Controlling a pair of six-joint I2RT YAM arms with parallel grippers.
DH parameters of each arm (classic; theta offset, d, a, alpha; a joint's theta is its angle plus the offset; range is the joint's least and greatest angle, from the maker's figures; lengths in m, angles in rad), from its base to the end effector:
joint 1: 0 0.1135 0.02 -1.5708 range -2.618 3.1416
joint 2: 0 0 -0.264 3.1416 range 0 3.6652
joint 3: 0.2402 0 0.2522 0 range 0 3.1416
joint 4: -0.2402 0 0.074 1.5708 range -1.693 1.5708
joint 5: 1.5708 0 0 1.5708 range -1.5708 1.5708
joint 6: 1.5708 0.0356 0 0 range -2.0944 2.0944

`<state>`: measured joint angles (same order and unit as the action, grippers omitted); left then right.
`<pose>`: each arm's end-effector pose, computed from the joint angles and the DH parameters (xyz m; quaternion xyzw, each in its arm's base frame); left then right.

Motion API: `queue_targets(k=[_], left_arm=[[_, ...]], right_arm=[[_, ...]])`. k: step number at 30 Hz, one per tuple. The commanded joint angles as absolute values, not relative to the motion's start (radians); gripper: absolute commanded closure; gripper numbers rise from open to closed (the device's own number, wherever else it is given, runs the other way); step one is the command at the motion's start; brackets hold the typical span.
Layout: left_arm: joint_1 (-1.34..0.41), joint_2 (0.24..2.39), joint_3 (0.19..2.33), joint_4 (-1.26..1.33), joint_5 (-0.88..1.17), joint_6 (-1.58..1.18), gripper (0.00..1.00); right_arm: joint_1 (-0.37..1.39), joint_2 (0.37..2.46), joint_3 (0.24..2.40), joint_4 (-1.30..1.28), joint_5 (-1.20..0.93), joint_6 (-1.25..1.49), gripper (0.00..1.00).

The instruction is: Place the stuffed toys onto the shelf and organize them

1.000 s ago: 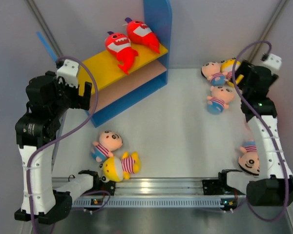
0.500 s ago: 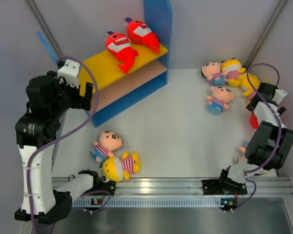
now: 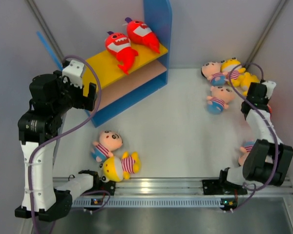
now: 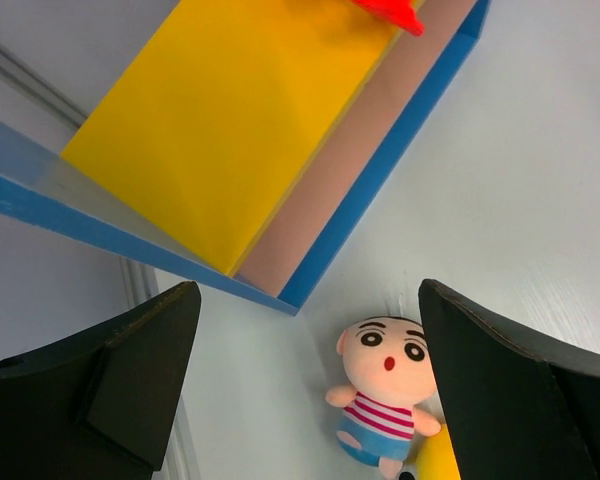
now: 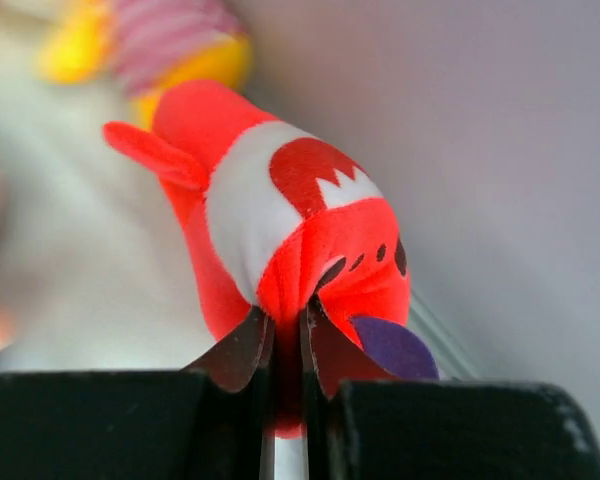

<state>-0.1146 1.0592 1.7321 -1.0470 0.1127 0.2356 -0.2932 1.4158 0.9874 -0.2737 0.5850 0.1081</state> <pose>0.1453 -0.0208 0.5033 0.1750 0.8068 -0.0124 0.5642 0.2874 -0.1073 0.2602 0.2920 0.8270 -0.2977 0.3770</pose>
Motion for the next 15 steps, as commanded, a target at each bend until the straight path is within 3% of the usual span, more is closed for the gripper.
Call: queue_targets(k=[1, 5, 6, 9, 15], left_arm=[[-0.115, 1.072, 1.724, -1.026, 0.205, 0.241, 0.03], [-0.115, 1.072, 1.724, -1.026, 0.212, 0.238, 0.01], [-0.114, 1.072, 1.727, -1.026, 0.216, 0.235, 0.01], [-0.114, 1.077, 1.726, -1.028, 0.252, 0.233, 0.01], [-0.114, 1.068, 1.753, -1.026, 0.23, 0.245, 0.01]], right_arm=[[-0.109, 1.154, 1.002, -0.016, 0.43, -0.214, 1.0], [0.024, 1.023, 1.031, 0.022, 0.007, -0.489, 1.0], [0.084, 0.997, 1.043, -0.061, -0.22, -0.626, 1.0], [0.225, 0.997, 1.139, -0.336, -0.621, -0.931, 1.0], [0.566, 1.25, 1.419, -0.719, -0.765, -1.292, 1.0]])
